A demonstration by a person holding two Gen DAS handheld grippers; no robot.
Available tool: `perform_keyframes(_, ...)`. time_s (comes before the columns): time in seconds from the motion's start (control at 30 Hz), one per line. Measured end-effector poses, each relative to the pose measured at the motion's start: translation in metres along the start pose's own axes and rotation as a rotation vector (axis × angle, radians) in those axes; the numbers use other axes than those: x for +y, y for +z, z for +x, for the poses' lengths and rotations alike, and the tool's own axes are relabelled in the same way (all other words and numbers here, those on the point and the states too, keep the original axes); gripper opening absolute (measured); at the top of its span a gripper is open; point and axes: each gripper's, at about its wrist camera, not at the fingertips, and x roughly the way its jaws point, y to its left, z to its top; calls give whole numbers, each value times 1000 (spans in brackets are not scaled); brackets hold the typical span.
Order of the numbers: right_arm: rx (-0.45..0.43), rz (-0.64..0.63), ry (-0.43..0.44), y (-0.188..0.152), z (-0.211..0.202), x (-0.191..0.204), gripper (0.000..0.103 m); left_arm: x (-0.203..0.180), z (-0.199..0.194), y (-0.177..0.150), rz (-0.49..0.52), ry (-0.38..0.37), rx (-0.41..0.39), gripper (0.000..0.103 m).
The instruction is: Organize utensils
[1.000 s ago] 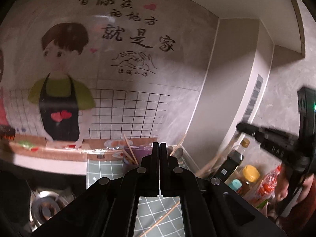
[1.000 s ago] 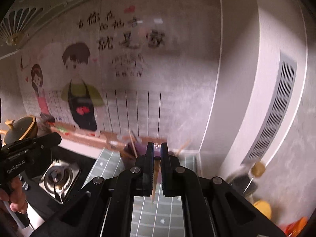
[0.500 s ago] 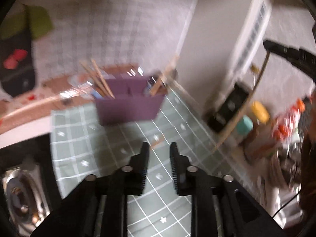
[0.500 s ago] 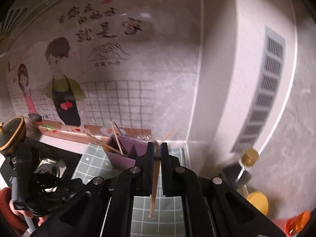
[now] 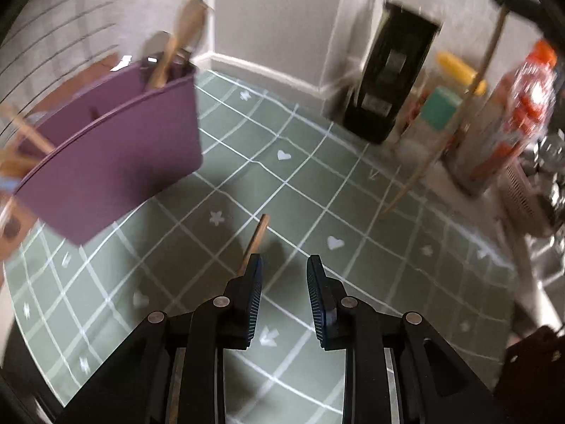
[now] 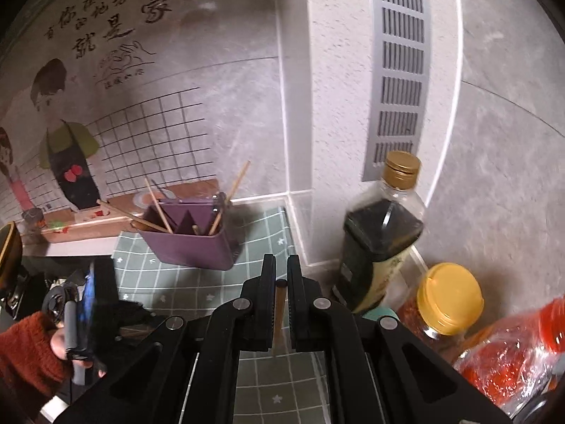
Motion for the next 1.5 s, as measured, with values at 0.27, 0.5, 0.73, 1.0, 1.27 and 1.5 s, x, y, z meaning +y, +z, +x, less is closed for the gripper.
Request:
perform_keyframes(0.27, -6, 19, -24, -1, -1, -2, 6, 9, 40, 17, 27, 28, 89, 27)
perform_keyframes(0.5, -6, 28, -33, -2, -1, -5, 6, 22, 49, 23, -36, 34, 104, 18)
perform_keyframes(0.73, -6, 16, -23, -1, 0, -2, 6, 12, 44, 18, -113, 129, 94, 8)
perform_keyframes(1.0, -26, -5, 32, 9, -7, 3, 6, 34, -29, -1, -500, 32, -132, 6)
perform_keyframes(1.27, -35, -65, 97, 27, -9, 25, 6, 27, -131, -7, -537, 127, -400, 6)
perform_keyframes(1.5, -185, -139, 138, 97, -42, 60, 6, 37, -274, 40, -493, 281, -758, 5)
